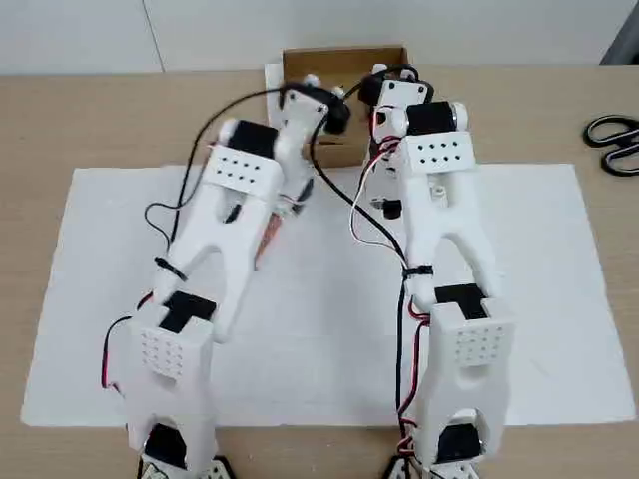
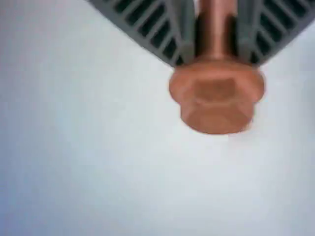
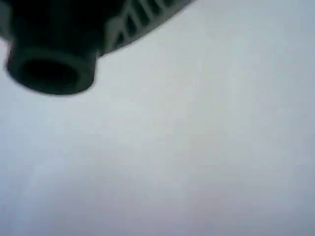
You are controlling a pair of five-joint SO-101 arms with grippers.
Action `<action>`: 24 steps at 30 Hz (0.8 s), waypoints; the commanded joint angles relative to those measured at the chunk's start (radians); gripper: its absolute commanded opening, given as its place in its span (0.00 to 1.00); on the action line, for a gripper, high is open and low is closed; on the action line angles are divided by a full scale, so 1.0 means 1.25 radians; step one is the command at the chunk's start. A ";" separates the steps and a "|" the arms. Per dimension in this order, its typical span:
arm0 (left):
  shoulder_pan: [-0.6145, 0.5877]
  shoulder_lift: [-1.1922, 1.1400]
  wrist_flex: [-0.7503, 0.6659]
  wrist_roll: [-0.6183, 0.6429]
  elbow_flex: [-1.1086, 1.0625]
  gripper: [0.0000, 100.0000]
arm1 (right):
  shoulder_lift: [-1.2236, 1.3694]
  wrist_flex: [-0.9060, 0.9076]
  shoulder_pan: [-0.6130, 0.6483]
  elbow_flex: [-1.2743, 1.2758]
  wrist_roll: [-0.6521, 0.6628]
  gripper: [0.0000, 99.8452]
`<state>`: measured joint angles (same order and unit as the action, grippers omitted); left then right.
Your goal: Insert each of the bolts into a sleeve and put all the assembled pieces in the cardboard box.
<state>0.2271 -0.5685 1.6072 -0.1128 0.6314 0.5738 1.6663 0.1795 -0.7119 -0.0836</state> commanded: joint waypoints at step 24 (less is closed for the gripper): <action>-0.061 0.282 0.118 -0.001 0.120 0.01 | -0.438 0.013 -0.023 0.032 0.052 0.00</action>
<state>0.1427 -0.3214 1.7346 -0.1158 0.8155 0.1780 1.6786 0.1519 -0.6920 -0.0222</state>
